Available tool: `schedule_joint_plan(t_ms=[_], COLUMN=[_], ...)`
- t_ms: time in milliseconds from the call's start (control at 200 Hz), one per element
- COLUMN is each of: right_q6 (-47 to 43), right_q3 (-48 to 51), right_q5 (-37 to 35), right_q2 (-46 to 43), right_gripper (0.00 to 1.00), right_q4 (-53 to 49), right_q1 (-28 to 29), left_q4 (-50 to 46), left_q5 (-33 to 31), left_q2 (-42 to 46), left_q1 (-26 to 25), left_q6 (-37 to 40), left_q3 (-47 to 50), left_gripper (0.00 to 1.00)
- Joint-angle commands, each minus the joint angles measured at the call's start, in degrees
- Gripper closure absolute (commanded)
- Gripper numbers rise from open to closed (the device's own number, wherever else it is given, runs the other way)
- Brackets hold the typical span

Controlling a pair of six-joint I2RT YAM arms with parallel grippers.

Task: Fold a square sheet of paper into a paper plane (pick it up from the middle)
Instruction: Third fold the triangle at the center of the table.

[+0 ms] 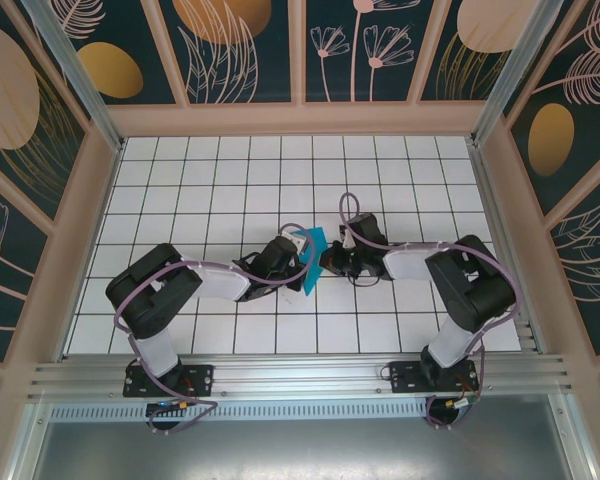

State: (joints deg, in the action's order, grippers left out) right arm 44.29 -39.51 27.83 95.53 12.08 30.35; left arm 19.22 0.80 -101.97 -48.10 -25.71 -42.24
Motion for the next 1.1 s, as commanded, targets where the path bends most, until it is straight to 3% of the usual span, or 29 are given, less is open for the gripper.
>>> schedule_joint_plan(t_ms=[0, 410, 736, 1096], right_q6=[-3.1, -5.1, -6.7, -6.5], right_q3=[-2.4, -3.0, -7.2, -6.6], right_q5=[1.0, -1.3, 0.2, -0.5], right_q2=[-1.8, 5.6, 0.7, 5.7], right_gripper=[0.93, 0.94, 0.93, 0.93], right_q4=[-2.5, -3.2, -7.2, -5.0], right_q1=[-2.2, -2.7, -3.3, -4.0], left_q4=[-5.7, -6.4, -6.6, -7.6], left_q5=[-1.2, -1.2, -1.2, -1.0], left_q2=[-2.2, -2.3, -2.4, -2.8], left_q1=[0.4, 0.3, 0.3, 0.3], left_q6=[0.7, 0.8, 1.0, 1.1], left_q3=[0.2, 0.1, 0.2, -1.1], left_gripper=[1.00, 1.00, 1.00, 1.00])
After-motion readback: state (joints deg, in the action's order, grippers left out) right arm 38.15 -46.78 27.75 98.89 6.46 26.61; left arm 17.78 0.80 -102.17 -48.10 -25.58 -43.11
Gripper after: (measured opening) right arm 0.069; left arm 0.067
